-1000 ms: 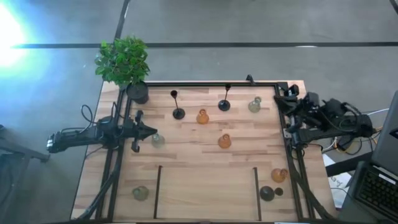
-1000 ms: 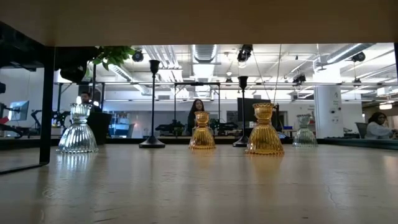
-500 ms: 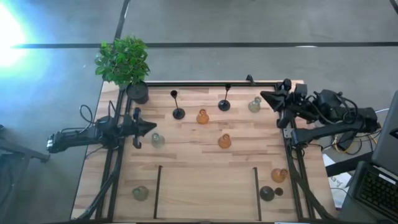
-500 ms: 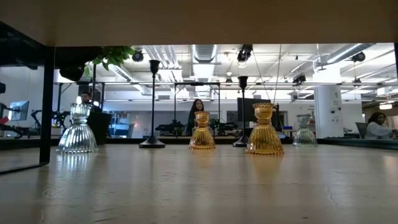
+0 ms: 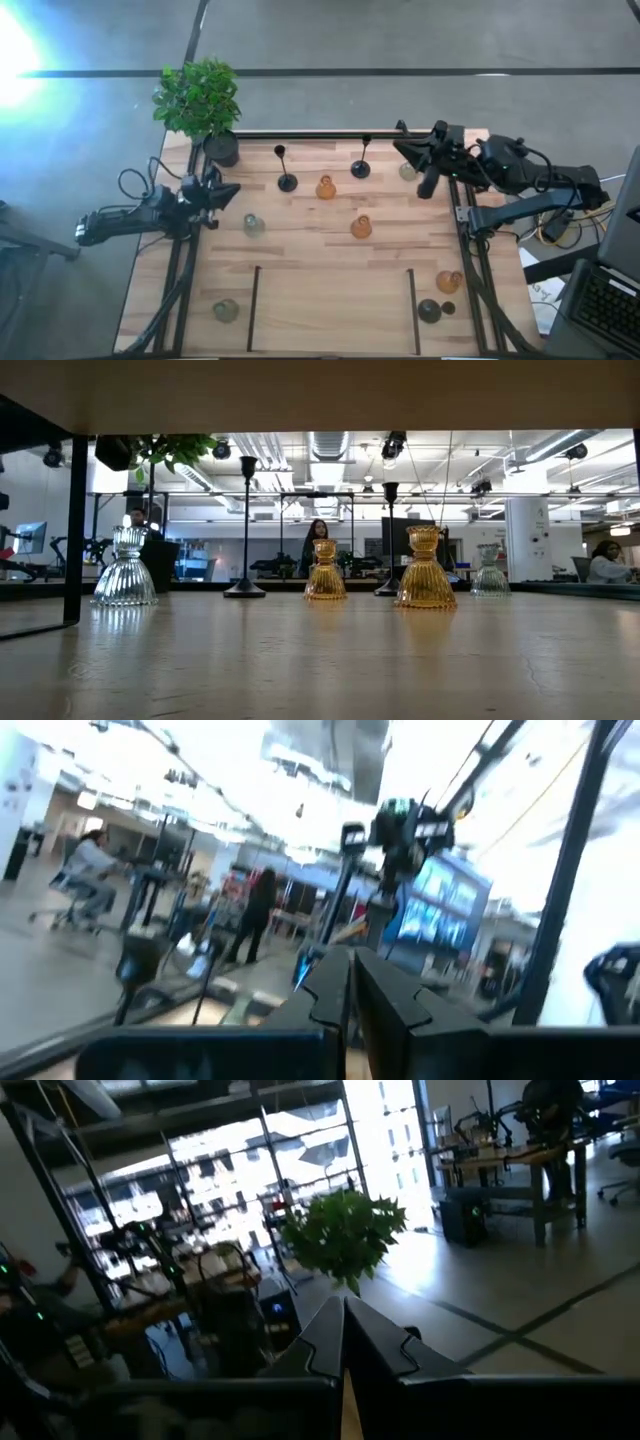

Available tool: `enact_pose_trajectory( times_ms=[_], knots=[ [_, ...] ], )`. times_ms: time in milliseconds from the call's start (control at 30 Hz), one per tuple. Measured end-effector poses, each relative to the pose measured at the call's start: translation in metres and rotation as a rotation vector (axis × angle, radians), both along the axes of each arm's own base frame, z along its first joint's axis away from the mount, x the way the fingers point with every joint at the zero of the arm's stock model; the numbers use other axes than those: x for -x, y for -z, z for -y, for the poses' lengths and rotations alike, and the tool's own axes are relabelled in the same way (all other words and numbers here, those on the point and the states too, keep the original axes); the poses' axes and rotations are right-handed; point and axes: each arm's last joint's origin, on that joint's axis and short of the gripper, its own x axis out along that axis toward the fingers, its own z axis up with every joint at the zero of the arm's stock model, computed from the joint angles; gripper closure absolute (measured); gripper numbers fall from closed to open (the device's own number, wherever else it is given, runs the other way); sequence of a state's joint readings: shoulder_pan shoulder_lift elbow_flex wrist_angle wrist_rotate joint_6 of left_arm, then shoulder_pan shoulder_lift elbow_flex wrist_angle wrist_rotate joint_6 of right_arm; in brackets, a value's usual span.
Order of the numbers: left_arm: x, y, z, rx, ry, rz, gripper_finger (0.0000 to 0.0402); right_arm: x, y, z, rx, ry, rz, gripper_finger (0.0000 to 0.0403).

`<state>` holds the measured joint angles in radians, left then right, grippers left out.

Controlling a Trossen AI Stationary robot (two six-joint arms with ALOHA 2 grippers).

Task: Pick & Place candle stick holders
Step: Put the top green glass candle holder on the shelf

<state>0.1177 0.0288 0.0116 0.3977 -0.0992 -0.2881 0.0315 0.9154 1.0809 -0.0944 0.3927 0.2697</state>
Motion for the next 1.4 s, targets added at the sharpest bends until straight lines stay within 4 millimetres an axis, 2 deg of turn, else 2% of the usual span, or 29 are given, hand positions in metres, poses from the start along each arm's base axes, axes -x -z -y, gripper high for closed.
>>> enact_pose_trajectory(
  times_ms=[167,267,367,533,633,767,933,1100,1233,1400],
  knots=[
    [0.006,-0.011,-0.001,0.042,-0.031,0.143,0.0378,-0.006,-0.008,0.000,-0.010,0.000,-0.140,0.0394],
    [0.010,-0.017,-0.001,0.046,-0.040,0.218,0.0378,-0.004,-0.008,0.000,-0.019,0.018,-0.298,0.0394],
    [0.010,-0.018,-0.001,0.054,-0.061,0.229,0.0378,0.010,-0.004,0.002,-0.096,0.096,-0.502,0.0394],
    [0.010,-0.018,-0.003,0.058,-0.103,0.226,0.0378,0.035,0.016,0.004,-0.256,0.240,-0.802,0.0394],
    [0.011,-0.019,-0.003,0.069,-0.130,0.238,0.0378,0.044,0.025,0.004,-0.311,0.288,-0.861,0.0394],
    [0.014,-0.023,-0.003,0.095,-0.117,0.279,0.0378,0.045,0.037,0.008,-0.411,0.336,-0.844,0.0388],
    [0.015,-0.025,-0.003,0.115,-0.103,0.304,0.0378,0.042,0.054,0.022,-0.510,0.397,-0.872,0.0333],
    [0.015,-0.025,-0.003,0.134,-0.092,0.310,0.0378,0.033,0.075,0.051,-0.587,0.489,-0.981,0.0256],
    [0.015,-0.025,-0.003,0.137,-0.090,0.311,0.0378,0.019,0.092,0.076,-0.545,0.453,-1.125,0.0211],
    [0.015,-0.025,-0.003,0.134,-0.092,0.310,0.0378,0.002,0.113,0.102,-0.507,0.345,-1.248,0.0192]
  ],
)
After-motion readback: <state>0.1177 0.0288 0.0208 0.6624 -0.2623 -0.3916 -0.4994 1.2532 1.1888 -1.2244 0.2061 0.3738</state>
